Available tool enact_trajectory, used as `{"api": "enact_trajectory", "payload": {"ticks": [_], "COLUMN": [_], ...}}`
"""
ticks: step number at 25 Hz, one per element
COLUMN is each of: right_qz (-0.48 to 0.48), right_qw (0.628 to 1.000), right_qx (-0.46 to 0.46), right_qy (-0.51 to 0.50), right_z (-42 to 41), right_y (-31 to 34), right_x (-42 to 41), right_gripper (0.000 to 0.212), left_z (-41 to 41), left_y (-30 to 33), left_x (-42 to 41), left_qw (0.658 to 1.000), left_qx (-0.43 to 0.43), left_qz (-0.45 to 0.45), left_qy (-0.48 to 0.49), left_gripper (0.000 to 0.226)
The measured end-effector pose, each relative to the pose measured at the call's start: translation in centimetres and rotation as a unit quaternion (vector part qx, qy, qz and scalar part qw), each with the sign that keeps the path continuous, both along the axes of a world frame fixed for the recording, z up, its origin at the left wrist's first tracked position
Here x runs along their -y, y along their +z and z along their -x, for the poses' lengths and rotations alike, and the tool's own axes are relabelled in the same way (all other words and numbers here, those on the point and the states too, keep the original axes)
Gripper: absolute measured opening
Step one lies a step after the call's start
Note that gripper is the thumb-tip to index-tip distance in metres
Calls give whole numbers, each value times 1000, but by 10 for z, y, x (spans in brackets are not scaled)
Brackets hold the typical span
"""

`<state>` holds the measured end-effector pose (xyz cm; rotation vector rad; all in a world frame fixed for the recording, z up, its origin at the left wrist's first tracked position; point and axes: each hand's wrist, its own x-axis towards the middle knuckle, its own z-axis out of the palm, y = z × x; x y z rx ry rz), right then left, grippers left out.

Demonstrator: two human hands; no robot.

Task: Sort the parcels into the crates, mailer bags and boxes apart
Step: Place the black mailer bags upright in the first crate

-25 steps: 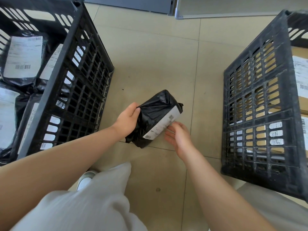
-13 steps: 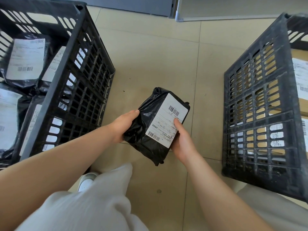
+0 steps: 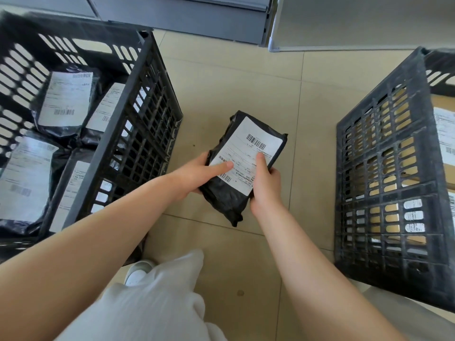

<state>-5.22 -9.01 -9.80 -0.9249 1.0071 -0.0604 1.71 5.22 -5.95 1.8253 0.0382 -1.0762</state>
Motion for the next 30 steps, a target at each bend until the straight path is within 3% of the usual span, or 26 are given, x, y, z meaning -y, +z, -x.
{"api": "enact_trajectory", "payload": {"ticks": [3,7,13,16,19,25,30], "right_qz": [-10,-16,23,89,178,301,329], "right_qw": [999,993,971,958,928,849,831], "right_qx": [33,90,153,147,123,183,187], "right_qy": [6,70,183,230,303,395,407], "right_z": [-25,-59,-97,-113,-114,-105,-100], "right_y": [30,65,106,112,110,99,93], "right_x": [-12,-36,-77,-108,-137,-163,-165], "right_gripper": [45,44,49,56,57,69,71], "left_z": [-9,-25,-60,-79,-95,-111,-119], "left_y": [17,56,108,123,121,83,52], "left_x": [-10,-38,-90,-119,-153,-214,-223], "left_qw": [995,978,960,943,931,915,924], "left_qx": [73,157,180,204,184,115,107], "left_qz": [13,30,71,76,86,55,13], "left_qy": [73,132,201,252,305,382,366], "left_gripper": [39,41,31,18,14,35,23]}}
